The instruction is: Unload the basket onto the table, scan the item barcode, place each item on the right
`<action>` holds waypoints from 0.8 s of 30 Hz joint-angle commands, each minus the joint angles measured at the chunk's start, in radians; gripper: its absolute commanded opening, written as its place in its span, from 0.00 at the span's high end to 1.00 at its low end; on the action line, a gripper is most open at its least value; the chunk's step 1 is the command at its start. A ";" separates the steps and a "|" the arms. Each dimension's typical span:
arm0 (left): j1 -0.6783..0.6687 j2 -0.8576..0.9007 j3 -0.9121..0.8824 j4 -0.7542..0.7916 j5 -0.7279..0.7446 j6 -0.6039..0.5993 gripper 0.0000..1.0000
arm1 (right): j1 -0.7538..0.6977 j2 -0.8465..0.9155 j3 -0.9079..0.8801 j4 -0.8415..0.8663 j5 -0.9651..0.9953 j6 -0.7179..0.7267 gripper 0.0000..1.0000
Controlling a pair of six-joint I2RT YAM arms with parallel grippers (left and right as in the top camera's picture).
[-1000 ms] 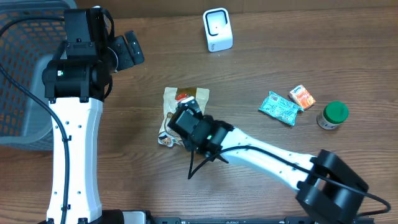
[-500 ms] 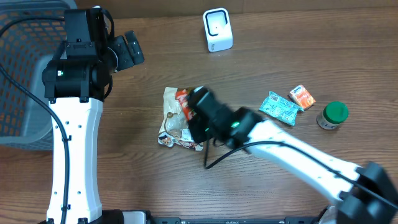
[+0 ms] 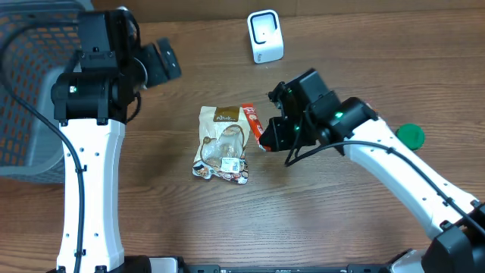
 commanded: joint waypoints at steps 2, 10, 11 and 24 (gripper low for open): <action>-0.001 -0.011 0.013 -0.130 0.320 -0.018 0.00 | -0.034 -0.016 0.007 -0.010 -0.238 -0.139 0.96; -0.012 -0.011 0.010 -0.200 0.359 -0.016 0.00 | -0.069 -0.021 0.007 -0.031 -0.244 -0.153 0.96; -0.012 -0.011 0.010 -0.200 0.360 -0.013 0.00 | -0.072 -0.024 0.007 -0.017 -0.267 -0.153 0.96; -0.180 0.048 -0.001 -0.253 0.399 -0.061 0.18 | -0.087 -0.060 0.007 0.153 -0.460 -0.087 0.96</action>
